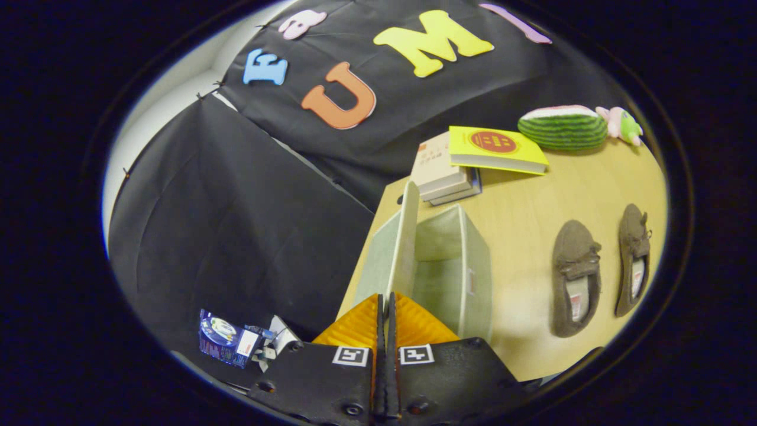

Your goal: Open the storage box then place both shoes into the box .Put the left shoe in first, then the right shoe, with the right side of both shoes facing outward in a uniform manner.

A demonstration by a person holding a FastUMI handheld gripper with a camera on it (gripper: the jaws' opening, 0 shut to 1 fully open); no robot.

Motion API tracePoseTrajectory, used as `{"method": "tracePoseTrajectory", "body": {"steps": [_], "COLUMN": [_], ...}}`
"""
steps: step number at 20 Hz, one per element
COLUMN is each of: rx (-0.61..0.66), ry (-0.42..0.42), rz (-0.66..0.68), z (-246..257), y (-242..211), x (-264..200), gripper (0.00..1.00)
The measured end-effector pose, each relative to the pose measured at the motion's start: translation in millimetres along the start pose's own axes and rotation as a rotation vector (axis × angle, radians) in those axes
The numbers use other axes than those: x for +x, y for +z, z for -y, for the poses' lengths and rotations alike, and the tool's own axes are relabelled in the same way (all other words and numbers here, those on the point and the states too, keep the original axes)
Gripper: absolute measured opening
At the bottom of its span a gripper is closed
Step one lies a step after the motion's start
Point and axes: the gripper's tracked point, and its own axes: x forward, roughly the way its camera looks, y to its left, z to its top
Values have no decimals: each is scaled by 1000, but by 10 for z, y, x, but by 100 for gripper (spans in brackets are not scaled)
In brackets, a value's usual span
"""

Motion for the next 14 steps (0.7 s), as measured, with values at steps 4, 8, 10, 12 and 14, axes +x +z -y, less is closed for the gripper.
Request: {"method": "tracePoseTrajectory", "body": {"steps": [4, 8, 10, 12, 14], "rx": [-48, -116, -136, -153, -176], "ry": [89, 122, 128, 126, 127], "rz": [15, 19, 18, 9, 19], "z": [-707, -1205, -1369, -1466, -1550], "y": [72, -24, -93, -160, -157], "x": [80, 306, 424, 513, 562], "gripper": [6, 6, 7, 11, 28]}}
